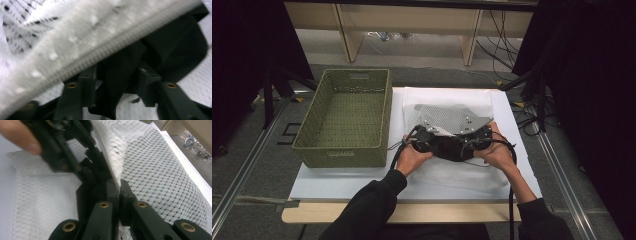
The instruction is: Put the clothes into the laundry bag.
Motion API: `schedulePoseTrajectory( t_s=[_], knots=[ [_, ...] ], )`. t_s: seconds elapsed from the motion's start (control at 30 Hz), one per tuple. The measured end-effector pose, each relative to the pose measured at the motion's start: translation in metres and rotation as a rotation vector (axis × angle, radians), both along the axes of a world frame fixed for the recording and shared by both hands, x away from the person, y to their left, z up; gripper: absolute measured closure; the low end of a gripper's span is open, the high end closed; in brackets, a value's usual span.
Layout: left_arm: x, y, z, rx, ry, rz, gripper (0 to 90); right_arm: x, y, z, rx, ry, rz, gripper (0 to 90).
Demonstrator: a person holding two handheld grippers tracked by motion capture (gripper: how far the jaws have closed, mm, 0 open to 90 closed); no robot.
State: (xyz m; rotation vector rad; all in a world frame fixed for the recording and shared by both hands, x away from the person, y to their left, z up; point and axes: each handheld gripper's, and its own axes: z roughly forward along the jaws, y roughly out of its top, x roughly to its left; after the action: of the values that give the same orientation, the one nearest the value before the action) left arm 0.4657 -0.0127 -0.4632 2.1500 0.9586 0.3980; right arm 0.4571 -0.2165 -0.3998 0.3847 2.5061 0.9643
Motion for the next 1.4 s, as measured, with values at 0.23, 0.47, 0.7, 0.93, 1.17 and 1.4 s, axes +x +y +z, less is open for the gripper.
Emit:
schedulePoseTrajectory(
  t_s=[0.23, 0.47, 0.7, 0.93, 1.17, 1.4],
  knots=[
    [-0.023, 0.005, 0.007, -0.01, -0.024, -0.056, 43.3, 0.001, -0.002, 0.0, 0.008, 0.0, -0.011, 89.4],
    [-0.038, 0.013, 0.019, 0.009, -0.054, -0.075, 37.9, 0.0, -0.003, 0.001, 0.013, 0.002, -0.02, 89.4],
    [-0.035, 0.008, 0.008, 0.008, 0.039, -0.08, 44.0, 0.0, -0.002, 0.001, 0.011, 0.005, -0.021, 89.4],
    [-0.013, -0.002, -0.019, 0.033, 0.057, -0.072, 64.5, -0.001, 0.0, 0.001, 0.004, 0.008, -0.018, 89.4],
    [0.015, -0.011, -0.017, 0.024, 0.026, -0.012, 87.9, 0.001, -0.001, -0.004, -0.012, 0.014, 0.005, 89.4],
    [0.027, -0.019, -0.019, 0.049, 0.006, 0.028, 88.0, 0.0, 0.001, -0.007, -0.027, 0.038, 0.01, 89.4]
  ],
)
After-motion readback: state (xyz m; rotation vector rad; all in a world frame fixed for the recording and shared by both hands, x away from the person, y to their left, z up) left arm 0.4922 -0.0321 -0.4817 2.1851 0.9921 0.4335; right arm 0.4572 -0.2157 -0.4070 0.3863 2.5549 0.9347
